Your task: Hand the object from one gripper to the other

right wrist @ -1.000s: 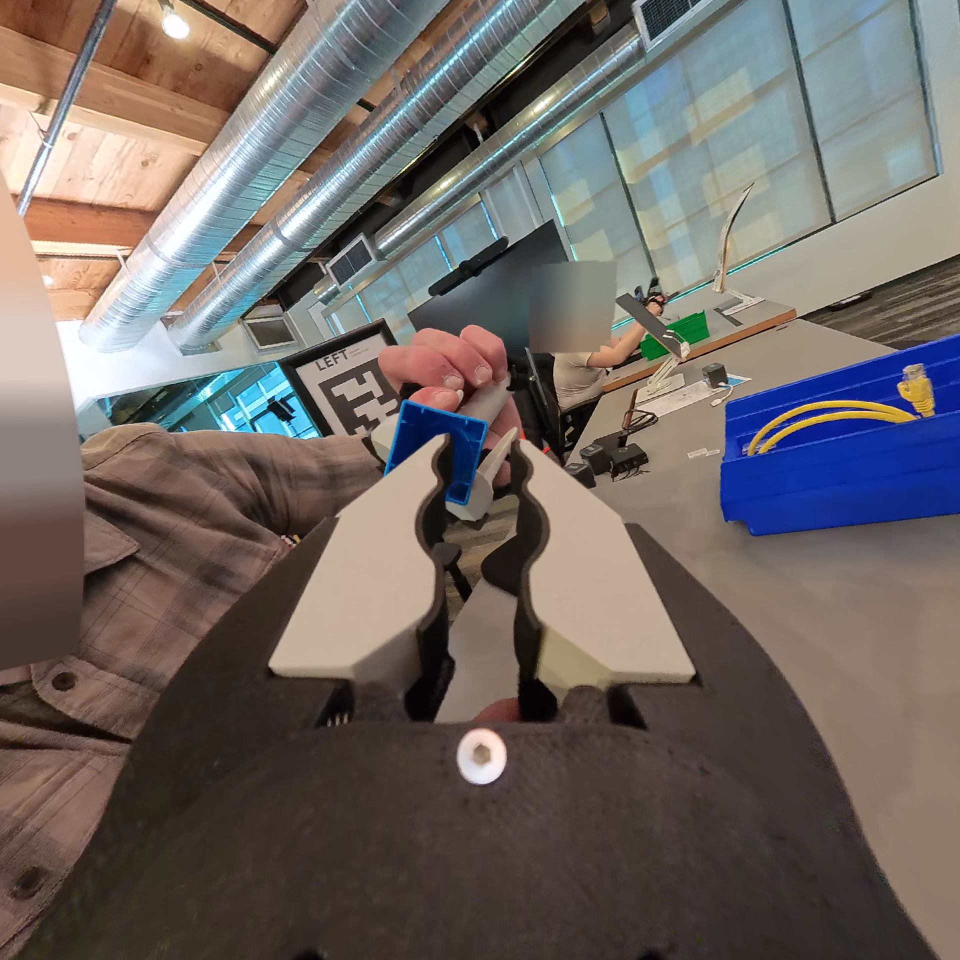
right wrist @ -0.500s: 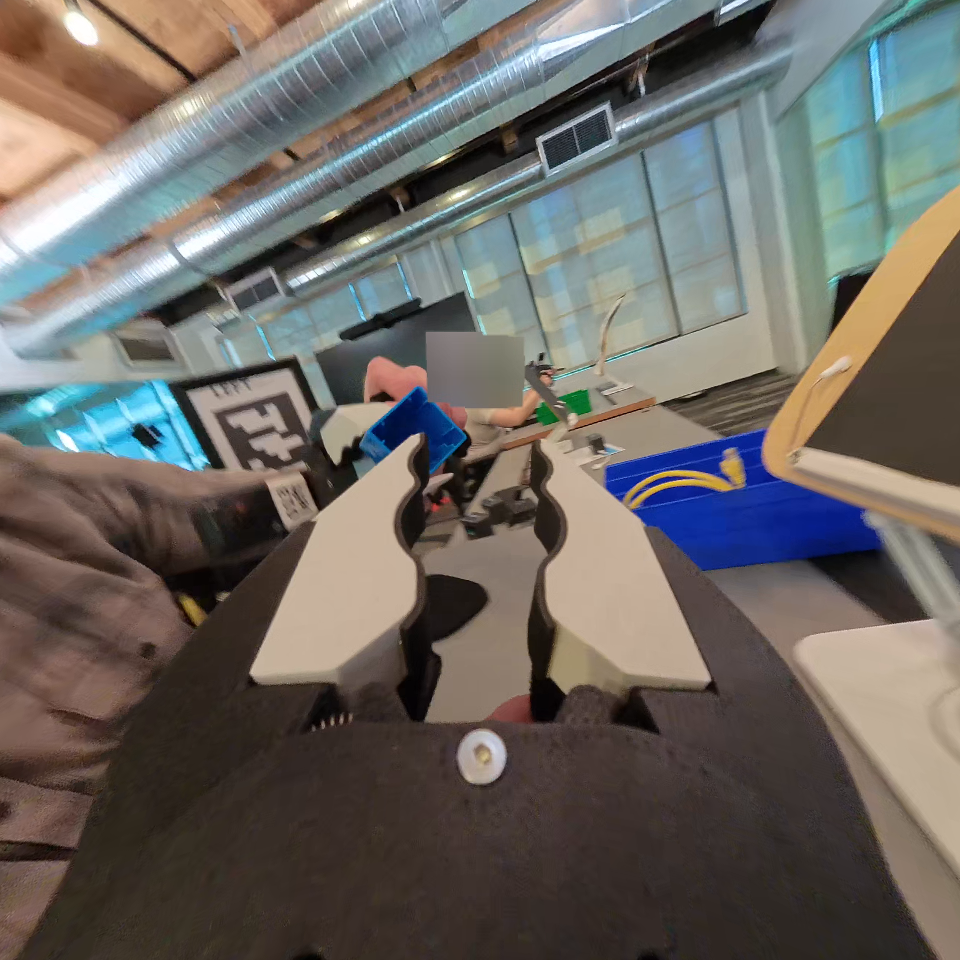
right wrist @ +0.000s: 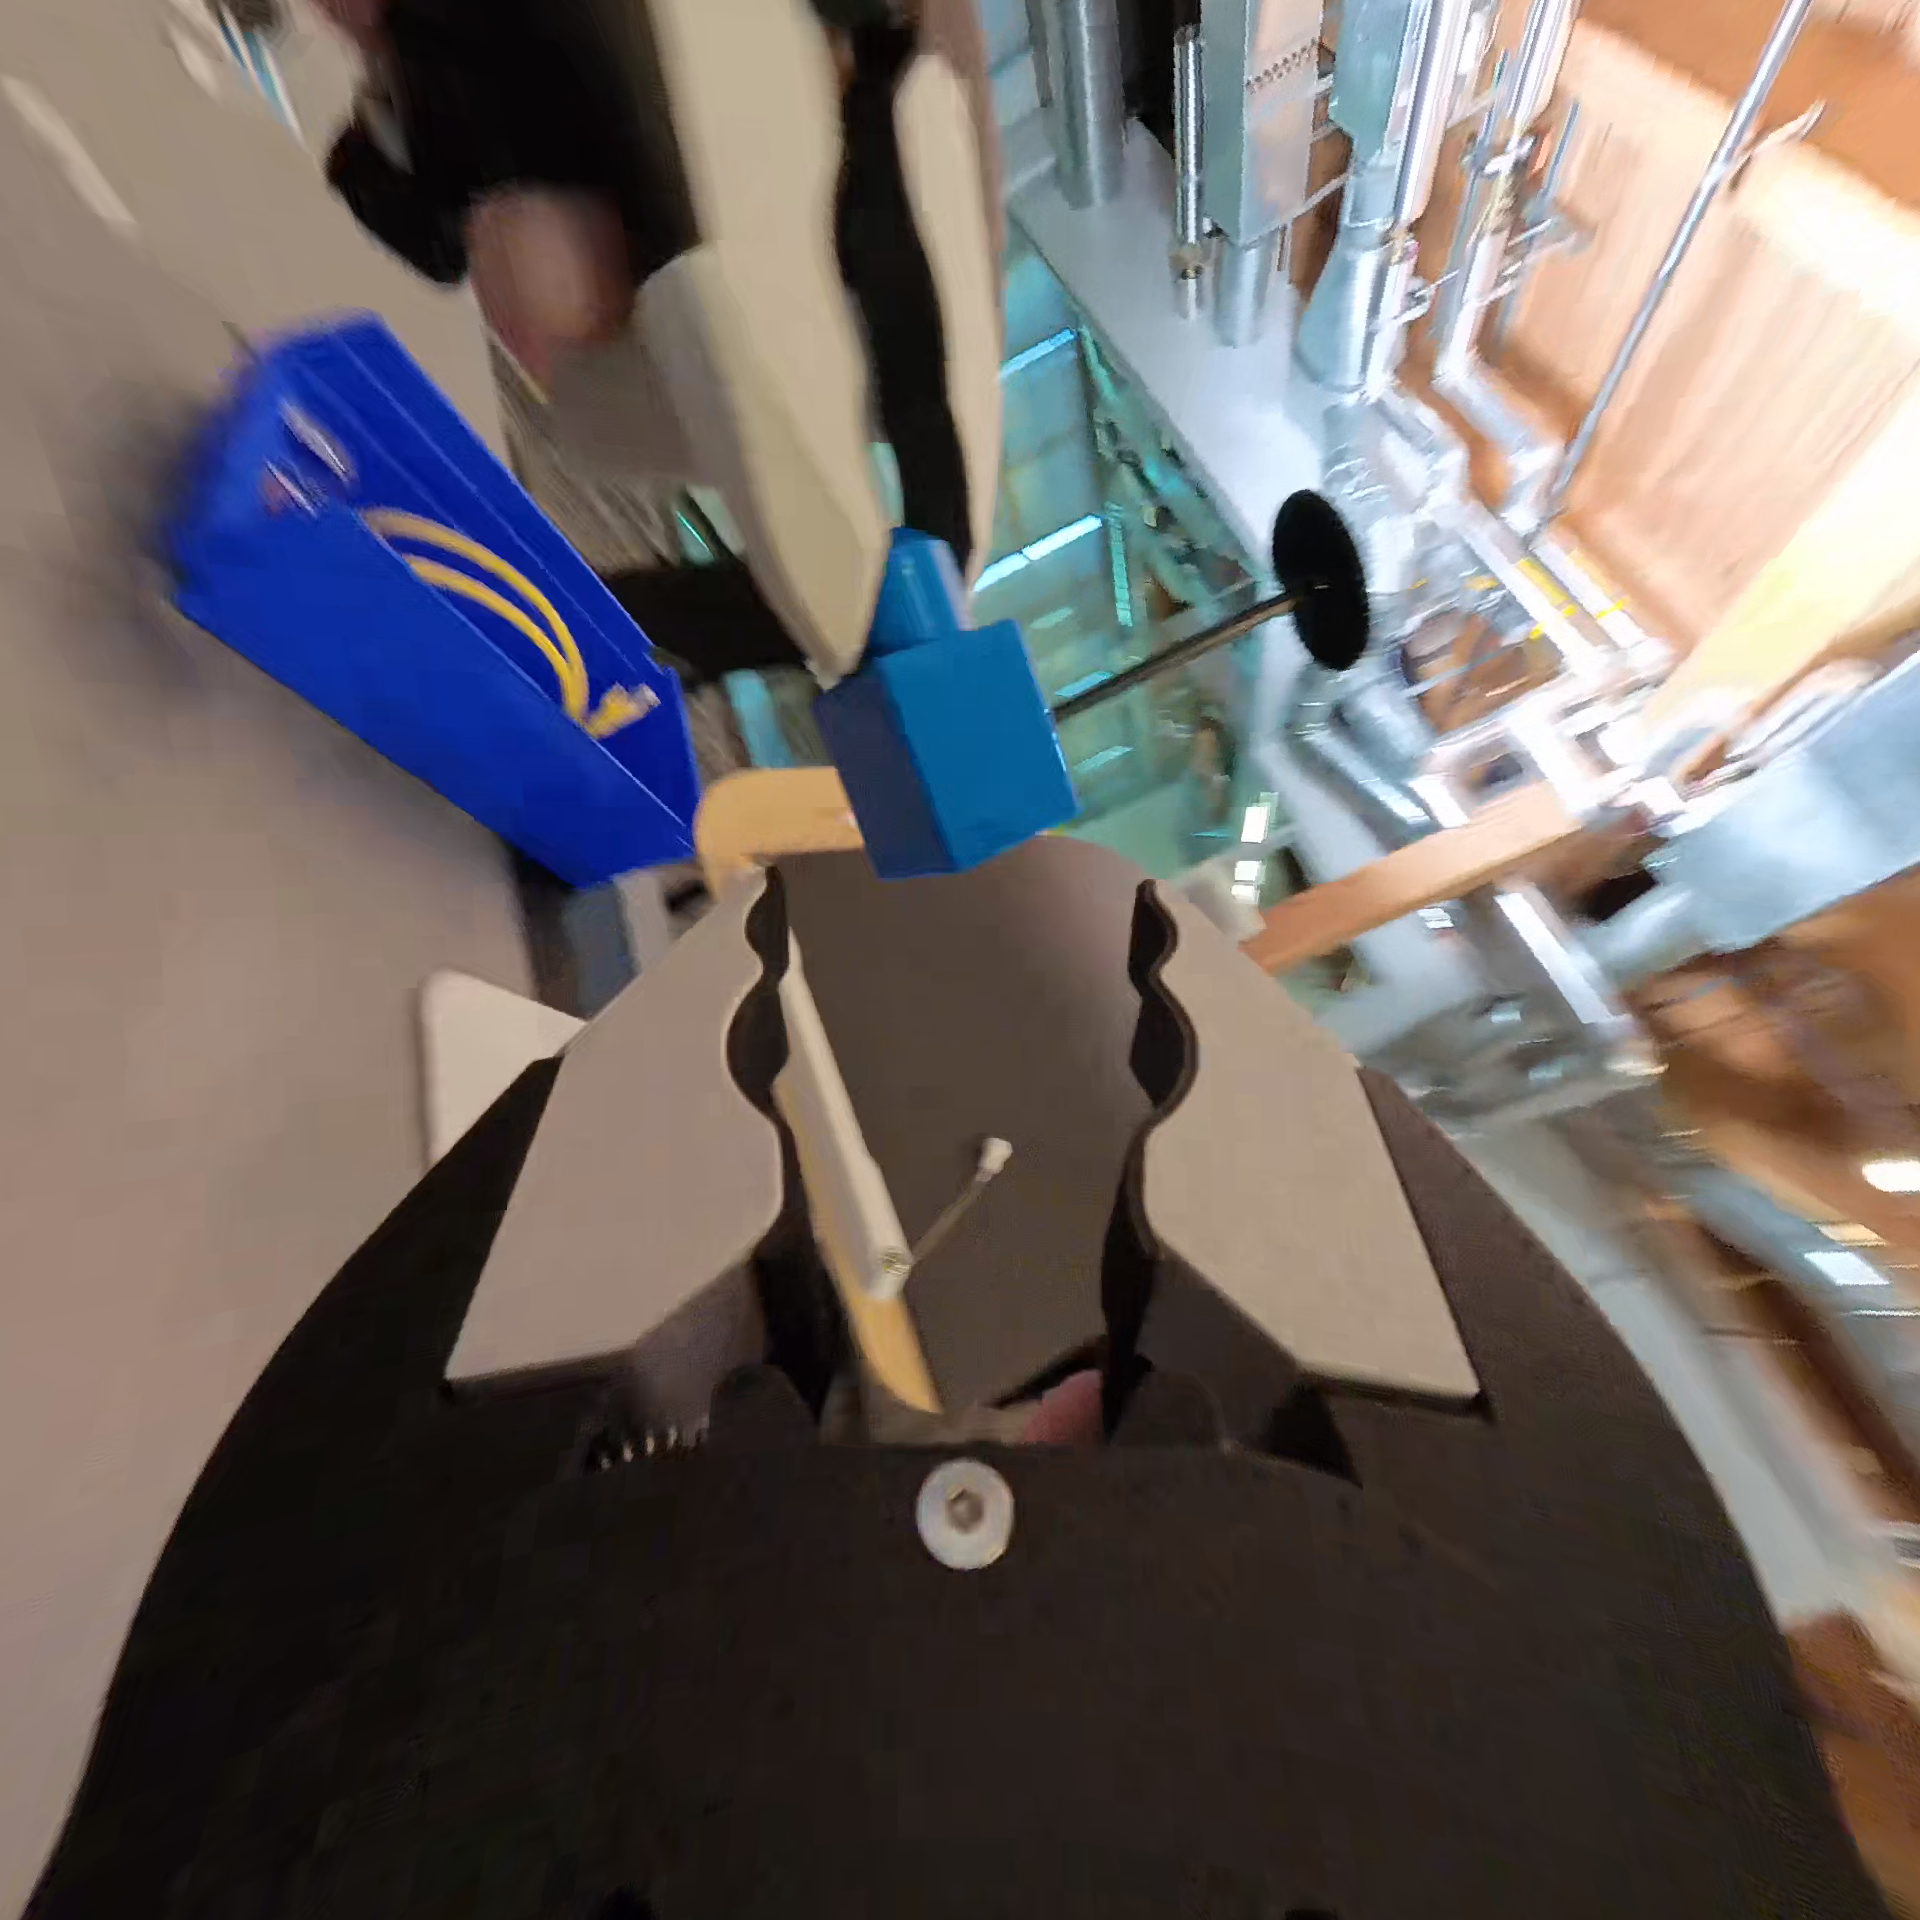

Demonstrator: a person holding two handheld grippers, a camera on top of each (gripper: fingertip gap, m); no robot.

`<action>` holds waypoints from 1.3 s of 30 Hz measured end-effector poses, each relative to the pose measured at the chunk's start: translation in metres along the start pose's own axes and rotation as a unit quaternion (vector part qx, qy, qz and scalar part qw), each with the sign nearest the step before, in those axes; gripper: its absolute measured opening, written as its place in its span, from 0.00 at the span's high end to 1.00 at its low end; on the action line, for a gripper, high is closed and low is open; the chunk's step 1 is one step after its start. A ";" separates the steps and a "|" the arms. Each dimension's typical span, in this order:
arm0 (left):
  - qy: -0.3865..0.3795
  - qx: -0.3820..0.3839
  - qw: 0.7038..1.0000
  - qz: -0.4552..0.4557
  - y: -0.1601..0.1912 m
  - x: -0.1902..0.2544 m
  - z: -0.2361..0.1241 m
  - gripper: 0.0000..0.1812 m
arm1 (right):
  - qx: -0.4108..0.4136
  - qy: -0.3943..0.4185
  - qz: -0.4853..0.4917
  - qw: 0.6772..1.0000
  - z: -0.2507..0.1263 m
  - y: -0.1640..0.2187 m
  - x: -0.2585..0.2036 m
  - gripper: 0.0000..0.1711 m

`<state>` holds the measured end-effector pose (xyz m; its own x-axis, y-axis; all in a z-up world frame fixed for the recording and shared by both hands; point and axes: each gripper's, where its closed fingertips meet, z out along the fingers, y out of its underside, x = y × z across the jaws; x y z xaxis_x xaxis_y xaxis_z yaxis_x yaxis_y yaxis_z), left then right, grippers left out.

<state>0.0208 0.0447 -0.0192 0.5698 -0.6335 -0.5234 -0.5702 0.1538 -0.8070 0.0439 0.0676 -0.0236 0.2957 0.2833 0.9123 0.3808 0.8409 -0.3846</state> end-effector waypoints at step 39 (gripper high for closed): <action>-0.044 -0.013 0.995 -0.088 0.077 0.003 0.005 0.84 | -0.362 0.054 0.233 0.901 -0.095 0.224 0.079 0.78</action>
<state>-0.0183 0.0580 -0.0843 0.7119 -0.5794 -0.3969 -0.4712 0.0250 -0.8817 0.2359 0.2341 -0.0514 0.6392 0.4483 0.6248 0.6538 0.1110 -0.7485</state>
